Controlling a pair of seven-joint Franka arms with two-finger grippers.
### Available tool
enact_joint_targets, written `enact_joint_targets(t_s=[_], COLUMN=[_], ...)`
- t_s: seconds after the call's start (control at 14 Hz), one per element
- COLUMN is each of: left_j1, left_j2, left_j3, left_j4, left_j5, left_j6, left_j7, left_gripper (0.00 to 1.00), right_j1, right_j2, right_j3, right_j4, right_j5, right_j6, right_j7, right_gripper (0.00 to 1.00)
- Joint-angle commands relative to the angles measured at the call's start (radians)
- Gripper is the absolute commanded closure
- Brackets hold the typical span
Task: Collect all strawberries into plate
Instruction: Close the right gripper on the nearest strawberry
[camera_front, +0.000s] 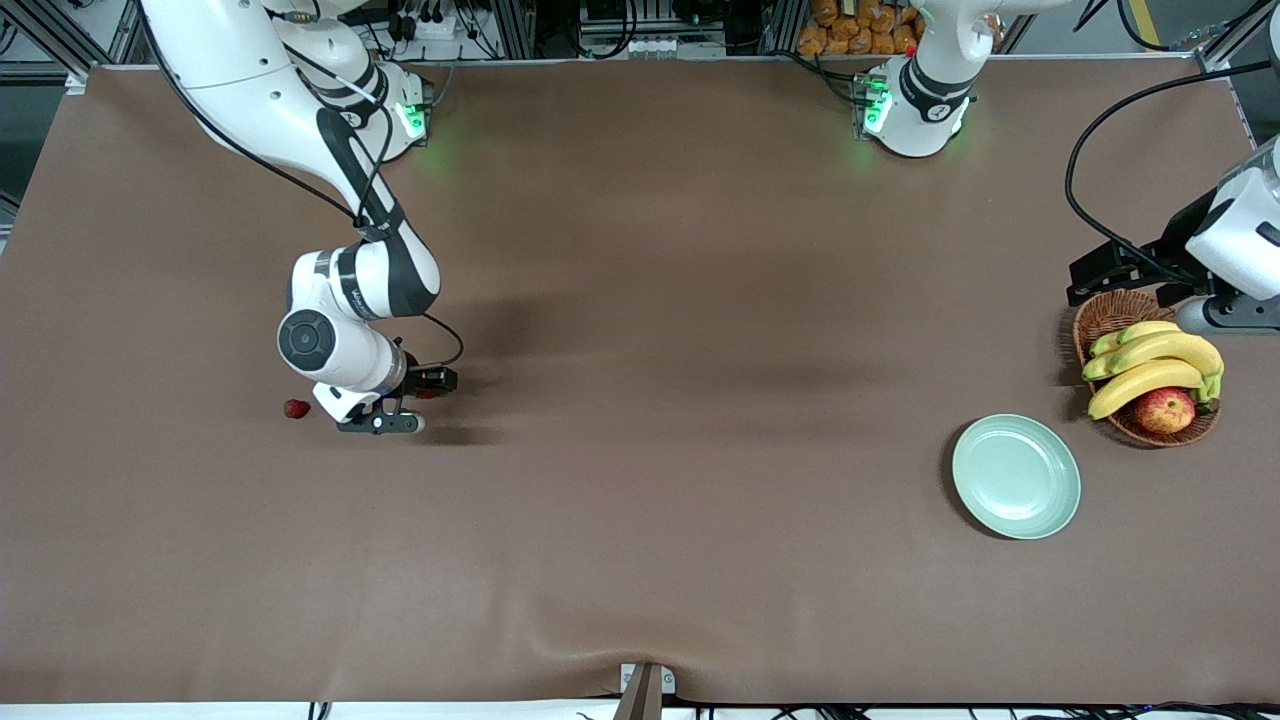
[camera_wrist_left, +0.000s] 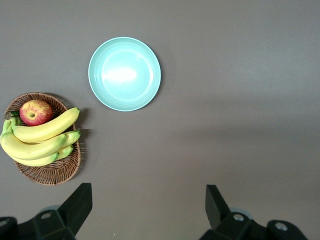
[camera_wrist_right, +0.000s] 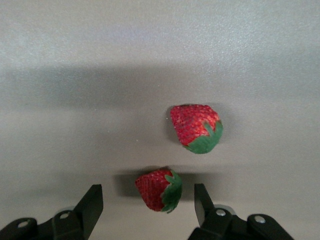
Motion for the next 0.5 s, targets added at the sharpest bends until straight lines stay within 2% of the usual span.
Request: enact_joint_targets(t_s=[0.0,0.21,0.36,0.43], left_j1=[0.001,0.001,0.003,0.003], left_j2=[-0.001,-0.001,-0.001,-0.001], left_j3=[-0.005,-0.005,-0.005,-0.005], left_j4=[0.004,0.004,0.004,0.004], left_j5=[-0.005,-0.005,-0.005,-0.004], left_j6=[-0.006,-0.006,-0.006,-0.006], left_j7=[-0.019,-0.019,-0.019,-0.019], left_gripper=[0.0,0.0,0.0,0.0], right_j1=[-0.004,-0.004,-0.005,-0.008], right_j2=[0.016,0.016,0.014,0.014], right_j3=[0.001,0.001,0.001,0.001], right_j4=[0.017,0.017,0.017,0.018], right_j5=[-0.018,-0.018,-0.018,-0.018], right_j6=[0.005,0.004,0.002,0.002], right_j7=[0.01,0.01,0.01,0.01], right_gripper=[0.28,0.73,0.92,0.95])
